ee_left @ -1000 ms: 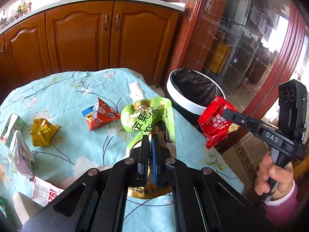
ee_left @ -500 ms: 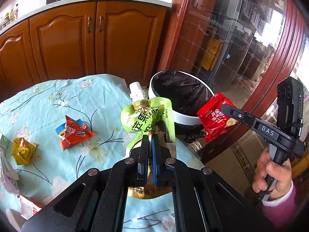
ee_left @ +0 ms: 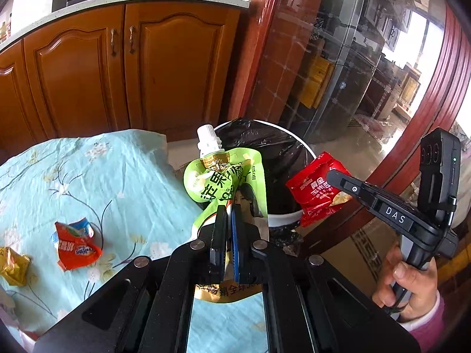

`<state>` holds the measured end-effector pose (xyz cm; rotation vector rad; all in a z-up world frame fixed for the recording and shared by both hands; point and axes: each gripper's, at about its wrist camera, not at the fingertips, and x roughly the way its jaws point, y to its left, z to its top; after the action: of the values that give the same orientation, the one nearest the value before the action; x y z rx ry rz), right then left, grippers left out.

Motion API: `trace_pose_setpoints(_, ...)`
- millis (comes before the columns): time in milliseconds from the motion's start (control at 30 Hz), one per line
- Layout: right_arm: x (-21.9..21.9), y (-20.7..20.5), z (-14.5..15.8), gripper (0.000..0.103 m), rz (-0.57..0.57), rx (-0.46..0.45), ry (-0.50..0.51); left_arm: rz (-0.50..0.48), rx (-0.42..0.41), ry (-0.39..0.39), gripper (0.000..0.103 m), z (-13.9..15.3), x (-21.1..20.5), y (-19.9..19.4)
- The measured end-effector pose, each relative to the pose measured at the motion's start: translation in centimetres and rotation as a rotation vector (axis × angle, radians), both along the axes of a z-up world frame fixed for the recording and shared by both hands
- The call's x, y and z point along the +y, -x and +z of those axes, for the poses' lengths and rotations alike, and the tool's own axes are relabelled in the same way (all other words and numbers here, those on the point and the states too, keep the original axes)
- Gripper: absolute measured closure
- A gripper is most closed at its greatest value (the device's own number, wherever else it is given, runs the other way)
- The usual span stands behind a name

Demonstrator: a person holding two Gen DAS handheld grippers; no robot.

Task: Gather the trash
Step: 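Carry the pouch and red bag over the bin and open both tools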

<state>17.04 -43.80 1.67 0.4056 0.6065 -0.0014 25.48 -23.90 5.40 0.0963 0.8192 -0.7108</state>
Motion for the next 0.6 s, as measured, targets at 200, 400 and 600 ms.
trace_pose_setpoints(200, -1.6, -1.4, 0.3, 0.1, -0.022, 0.01, 0.013, -0.016, -0.01, -0.014, 0.101, 0.6, -2.5, -1.9)
trace_pose_setpoints(400, -3.0, -3.0, 0.4, 0.1, -0.036, 0.019, 0.021, -0.029, -0.008, -0.035, 0.101, 0.6, -4.8, -3.9)
trace_pose_setpoints(600, -3.9, -4.8, 0.2, 0.1, -0.037, 0.046, 0.034, -0.034, 0.018, -0.067, 0.101, -0.6, -6.9, -5.7)
